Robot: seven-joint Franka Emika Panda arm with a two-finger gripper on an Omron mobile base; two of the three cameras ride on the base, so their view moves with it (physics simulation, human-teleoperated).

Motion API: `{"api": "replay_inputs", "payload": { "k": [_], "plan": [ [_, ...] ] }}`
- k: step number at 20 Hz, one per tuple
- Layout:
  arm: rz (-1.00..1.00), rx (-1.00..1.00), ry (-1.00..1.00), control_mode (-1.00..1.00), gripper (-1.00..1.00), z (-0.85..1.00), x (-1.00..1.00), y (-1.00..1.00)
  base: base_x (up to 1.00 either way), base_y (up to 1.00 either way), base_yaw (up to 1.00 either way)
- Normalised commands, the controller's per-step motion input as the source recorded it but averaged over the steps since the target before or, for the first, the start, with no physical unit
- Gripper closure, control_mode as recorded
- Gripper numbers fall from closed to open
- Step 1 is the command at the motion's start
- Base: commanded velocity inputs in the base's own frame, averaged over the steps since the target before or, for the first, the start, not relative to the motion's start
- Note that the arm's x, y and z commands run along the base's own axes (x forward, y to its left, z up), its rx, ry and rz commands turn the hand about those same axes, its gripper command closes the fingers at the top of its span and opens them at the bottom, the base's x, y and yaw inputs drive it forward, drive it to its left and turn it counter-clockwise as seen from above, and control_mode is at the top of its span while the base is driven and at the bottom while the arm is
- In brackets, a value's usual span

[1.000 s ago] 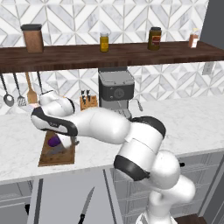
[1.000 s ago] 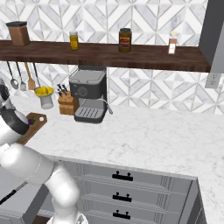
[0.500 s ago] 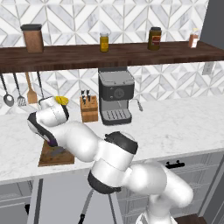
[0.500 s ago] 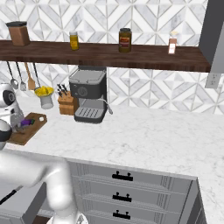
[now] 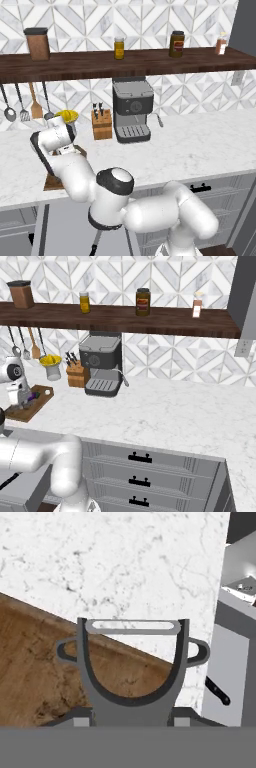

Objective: Place the appropriate cutting tool for cutting the eggplant skin on the cutting board.

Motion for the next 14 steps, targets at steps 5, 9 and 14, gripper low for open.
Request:
{"api": "replay_inputs", "payload": {
  "k": [5,9,14],
  "plan": [
    [0.01,0.07,-0.04,-1.0,-1.0,-0.46,0.03,0.0,0.0,0.0,0.0],
    [0.0,0.05,-0.14,-1.0,-1.0,-0.37,-0.11,-0.19,0.0,0.0,0.0],
    [0.0,0.09,-0.18,-1.0,-1.0,-0.06,-0.48,-0.36,0.0,0.0,0.0]
  ]
}}
